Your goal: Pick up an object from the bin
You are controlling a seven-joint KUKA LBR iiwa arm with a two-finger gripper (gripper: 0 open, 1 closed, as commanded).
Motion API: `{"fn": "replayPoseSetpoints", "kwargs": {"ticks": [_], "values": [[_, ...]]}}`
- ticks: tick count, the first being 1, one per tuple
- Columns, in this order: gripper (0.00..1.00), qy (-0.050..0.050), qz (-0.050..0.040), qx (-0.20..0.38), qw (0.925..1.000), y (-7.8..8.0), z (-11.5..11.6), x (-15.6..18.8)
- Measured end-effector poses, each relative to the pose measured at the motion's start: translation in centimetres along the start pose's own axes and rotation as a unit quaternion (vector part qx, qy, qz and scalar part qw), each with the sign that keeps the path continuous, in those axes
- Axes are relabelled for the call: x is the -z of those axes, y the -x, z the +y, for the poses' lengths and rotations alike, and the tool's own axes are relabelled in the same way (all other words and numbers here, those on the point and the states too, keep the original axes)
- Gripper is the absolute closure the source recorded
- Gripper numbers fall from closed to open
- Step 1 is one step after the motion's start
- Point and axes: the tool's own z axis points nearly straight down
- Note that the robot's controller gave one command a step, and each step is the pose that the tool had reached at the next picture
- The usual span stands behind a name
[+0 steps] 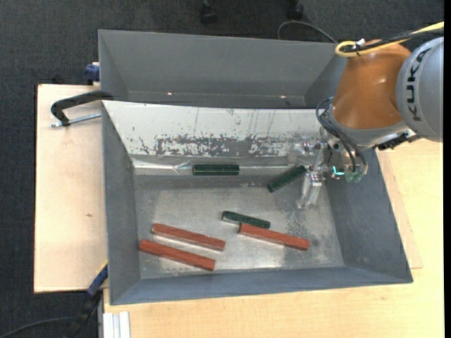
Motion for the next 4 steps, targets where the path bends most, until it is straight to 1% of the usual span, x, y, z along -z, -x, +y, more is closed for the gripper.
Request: {"fn": "replayPoseSetpoints", "kwargs": {"ticks": [1,2,3,4], "values": [[0.0,0.002,-0.0003,0.0,1.0,-3.0,9.7,-7.4],[0.0,0.001,-0.0028,-0.035,0.9994,-6.4,12.3,-4.0],[0.0,0.001,-0.0038,-0.155,0.9879,-7.1,12.6,-2.9],[0.0,0.0,-0.0011,-0.222,0.9751,-8.7,13.0,-7.2]]}}
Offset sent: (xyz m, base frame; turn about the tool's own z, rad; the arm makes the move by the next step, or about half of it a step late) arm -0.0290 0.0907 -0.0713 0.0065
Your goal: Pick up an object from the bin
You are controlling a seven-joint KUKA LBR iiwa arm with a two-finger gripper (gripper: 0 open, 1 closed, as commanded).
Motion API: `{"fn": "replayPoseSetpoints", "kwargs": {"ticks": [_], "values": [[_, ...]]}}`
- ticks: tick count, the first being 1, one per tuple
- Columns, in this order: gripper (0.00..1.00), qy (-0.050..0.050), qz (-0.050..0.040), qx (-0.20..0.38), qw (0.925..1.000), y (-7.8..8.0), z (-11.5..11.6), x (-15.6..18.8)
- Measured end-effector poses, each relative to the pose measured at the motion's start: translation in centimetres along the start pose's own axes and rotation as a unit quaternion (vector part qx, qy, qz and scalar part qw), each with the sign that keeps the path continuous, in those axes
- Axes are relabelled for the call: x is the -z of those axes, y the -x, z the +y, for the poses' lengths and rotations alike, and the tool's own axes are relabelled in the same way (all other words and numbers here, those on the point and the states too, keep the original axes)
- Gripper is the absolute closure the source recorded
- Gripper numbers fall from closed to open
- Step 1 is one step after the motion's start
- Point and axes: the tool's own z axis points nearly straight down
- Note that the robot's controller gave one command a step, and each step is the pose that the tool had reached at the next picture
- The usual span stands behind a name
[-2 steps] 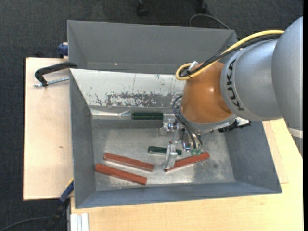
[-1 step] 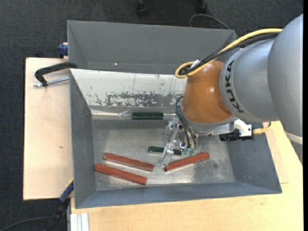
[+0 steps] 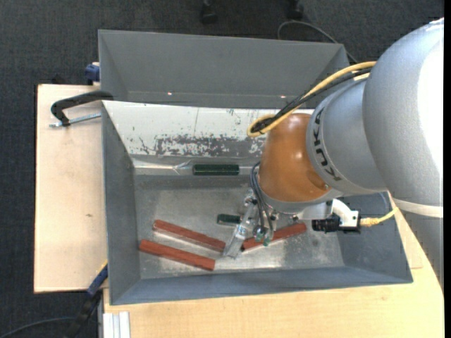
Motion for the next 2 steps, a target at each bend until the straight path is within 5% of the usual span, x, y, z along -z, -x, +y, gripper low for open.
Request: {"fn": "replayPoseSetpoints", "kwargs": {"ticks": [1,2], "values": [[0.0,0.0,-0.0011,0.001,1.0,0.03,0.05,0.08],[1.0,0.001,-0.0015,0.001,1.0,0.02,0.07,0.07]]}}
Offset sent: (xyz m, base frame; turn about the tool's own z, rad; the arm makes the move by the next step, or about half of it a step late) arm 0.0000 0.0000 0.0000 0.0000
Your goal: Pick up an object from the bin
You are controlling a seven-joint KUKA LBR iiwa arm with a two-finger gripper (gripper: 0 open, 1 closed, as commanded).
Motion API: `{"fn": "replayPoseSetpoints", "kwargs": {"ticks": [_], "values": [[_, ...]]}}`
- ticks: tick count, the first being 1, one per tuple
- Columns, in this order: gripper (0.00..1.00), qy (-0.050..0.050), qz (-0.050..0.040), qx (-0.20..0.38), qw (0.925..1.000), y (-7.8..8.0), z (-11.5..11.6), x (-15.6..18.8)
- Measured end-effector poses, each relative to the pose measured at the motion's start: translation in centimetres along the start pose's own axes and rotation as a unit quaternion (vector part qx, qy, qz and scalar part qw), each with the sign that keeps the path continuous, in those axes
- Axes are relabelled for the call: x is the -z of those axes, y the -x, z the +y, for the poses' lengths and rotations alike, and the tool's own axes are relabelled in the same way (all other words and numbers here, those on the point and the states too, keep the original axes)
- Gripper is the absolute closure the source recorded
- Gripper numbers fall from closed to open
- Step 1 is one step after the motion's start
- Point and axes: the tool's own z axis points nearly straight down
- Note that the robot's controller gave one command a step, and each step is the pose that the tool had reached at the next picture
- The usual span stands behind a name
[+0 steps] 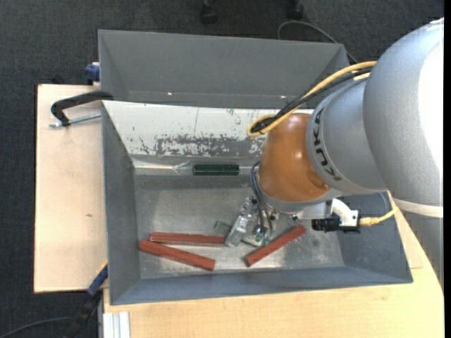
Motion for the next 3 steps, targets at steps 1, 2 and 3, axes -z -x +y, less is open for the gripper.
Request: {"fn": "replayPoseSetpoints", "kwargs": {"ticks": [1,2,3], "values": [[1.0,0.001,-0.0026,0.0,1.0,0.1,0.1,1.8],[1.0,0.002,-0.0035,0.001,1.0,0.2,0.2,6.2],[1.0,0.002,-0.0036,0.002,1.0,0.4,0.3,9.7]]}}
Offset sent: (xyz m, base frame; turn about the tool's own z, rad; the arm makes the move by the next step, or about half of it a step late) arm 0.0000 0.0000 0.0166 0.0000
